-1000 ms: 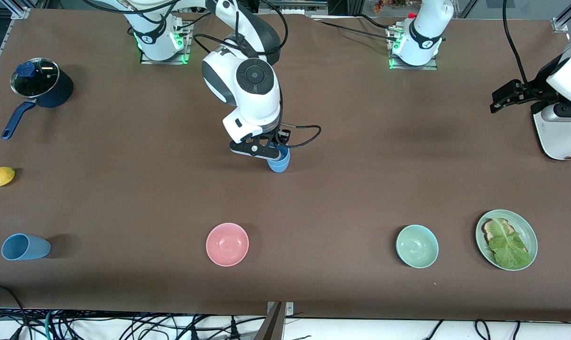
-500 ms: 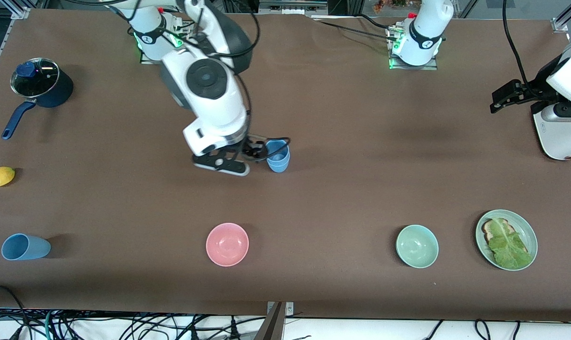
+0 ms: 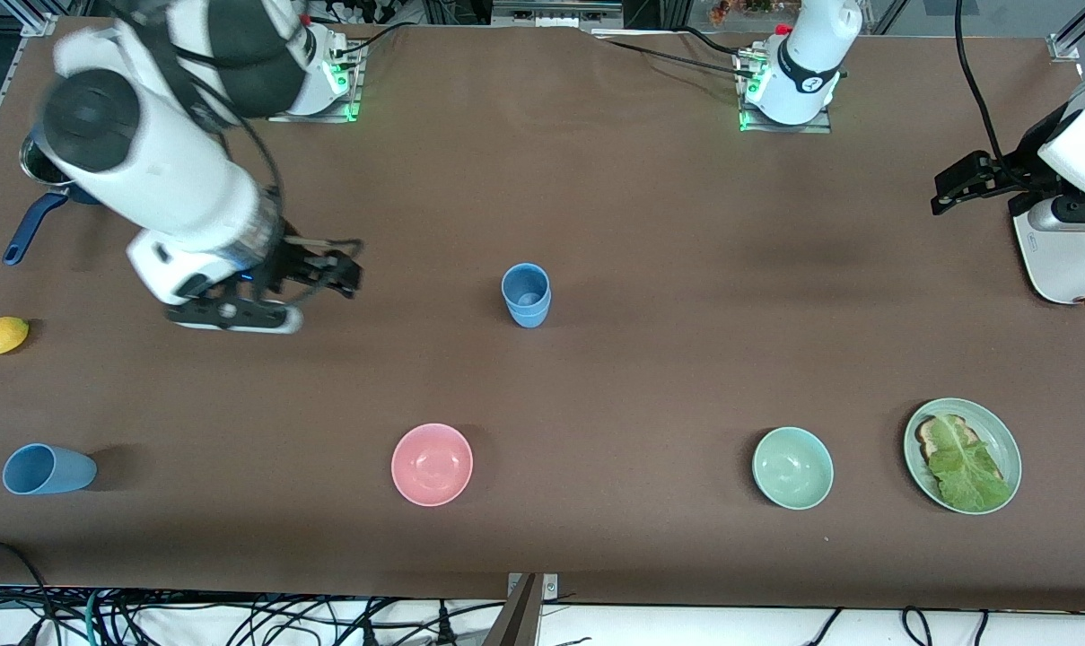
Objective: Stack blue cups with both arms
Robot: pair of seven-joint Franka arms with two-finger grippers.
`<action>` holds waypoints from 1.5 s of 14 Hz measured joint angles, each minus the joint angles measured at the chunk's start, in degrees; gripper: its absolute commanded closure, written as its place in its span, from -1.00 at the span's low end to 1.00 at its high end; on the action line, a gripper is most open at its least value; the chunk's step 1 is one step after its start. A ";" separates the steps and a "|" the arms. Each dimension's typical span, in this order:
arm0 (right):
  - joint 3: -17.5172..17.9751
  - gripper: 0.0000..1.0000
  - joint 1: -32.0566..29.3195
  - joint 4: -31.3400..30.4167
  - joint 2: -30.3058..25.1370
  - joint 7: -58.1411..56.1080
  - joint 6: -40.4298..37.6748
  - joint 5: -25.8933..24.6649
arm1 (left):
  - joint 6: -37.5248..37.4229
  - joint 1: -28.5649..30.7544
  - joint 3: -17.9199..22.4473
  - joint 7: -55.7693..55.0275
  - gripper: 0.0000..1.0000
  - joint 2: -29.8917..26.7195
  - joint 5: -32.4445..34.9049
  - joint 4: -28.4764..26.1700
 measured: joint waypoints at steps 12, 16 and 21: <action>-2.98 -1.00 -12.85 -11.15 -15.52 -19.62 -6.55 0.41 | -0.04 0.01 0.00 0.00 -1.00 0.00 0.00 0.00; -3.62 -1.00 -12.89 -11.15 -15.73 -19.26 -7.68 0.41 | -0.04 0.01 0.00 0.00 -1.00 0.00 0.00 0.00; -3.70 -1.00 -12.90 -11.15 -15.64 -19.08 -7.72 0.41 | -0.78 0.11 0.05 0.00 -1.00 0.00 0.00 0.00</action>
